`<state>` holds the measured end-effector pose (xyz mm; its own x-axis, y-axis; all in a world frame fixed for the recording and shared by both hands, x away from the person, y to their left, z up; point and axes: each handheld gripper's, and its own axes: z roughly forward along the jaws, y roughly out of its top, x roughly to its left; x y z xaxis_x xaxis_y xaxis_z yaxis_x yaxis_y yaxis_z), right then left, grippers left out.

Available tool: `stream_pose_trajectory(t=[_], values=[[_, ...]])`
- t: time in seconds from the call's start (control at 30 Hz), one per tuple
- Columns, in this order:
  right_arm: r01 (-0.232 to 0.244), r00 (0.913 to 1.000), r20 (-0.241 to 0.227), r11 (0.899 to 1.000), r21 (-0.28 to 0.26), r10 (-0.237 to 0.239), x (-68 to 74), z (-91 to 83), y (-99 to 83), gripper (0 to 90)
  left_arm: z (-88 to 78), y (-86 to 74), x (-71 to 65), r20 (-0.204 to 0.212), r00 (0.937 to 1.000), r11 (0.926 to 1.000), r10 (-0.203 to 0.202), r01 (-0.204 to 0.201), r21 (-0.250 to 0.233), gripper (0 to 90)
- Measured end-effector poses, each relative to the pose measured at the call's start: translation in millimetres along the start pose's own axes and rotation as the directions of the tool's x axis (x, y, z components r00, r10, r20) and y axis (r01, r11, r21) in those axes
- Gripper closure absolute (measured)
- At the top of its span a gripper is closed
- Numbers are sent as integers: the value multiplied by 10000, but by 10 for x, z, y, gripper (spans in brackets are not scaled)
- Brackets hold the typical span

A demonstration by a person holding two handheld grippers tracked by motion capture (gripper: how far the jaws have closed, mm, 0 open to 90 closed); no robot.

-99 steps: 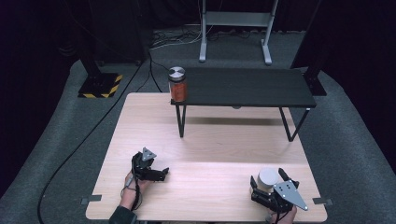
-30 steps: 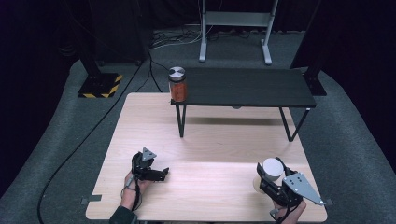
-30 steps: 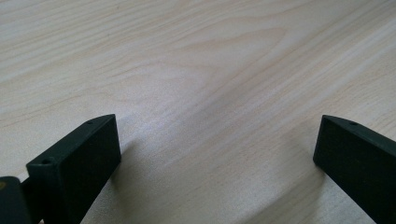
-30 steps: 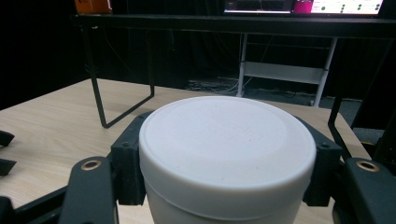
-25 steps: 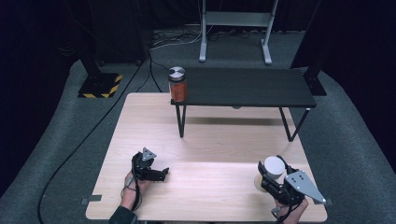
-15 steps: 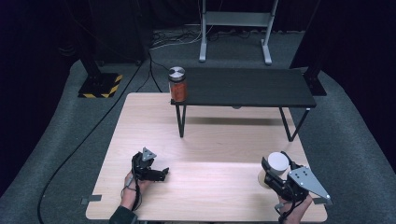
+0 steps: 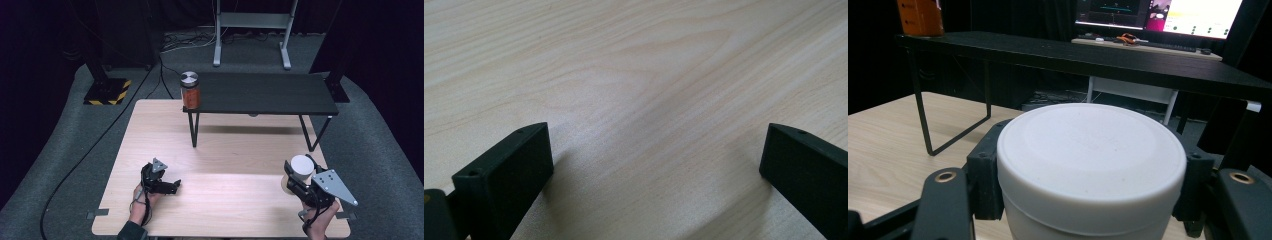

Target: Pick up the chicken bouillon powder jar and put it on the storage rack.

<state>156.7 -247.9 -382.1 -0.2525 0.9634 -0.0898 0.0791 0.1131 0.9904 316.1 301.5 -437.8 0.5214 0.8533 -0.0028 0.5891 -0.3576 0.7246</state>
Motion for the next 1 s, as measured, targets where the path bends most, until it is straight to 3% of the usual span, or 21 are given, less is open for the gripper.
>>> stream_pose_trajectory(t=[0.2, 1.0], values=[[197, 9998, 22, 9998, -80, -197, -15, 17, 57, 328, 0, -1, -2, -15, 10000, 10000, -13, 13, -4, 2], [237, 9994, 251, 9993, -282, -229, -264, 194, 370, 327, 0, 0, -5, -45, 10000, 10000, -51, 51, 3, 3]])
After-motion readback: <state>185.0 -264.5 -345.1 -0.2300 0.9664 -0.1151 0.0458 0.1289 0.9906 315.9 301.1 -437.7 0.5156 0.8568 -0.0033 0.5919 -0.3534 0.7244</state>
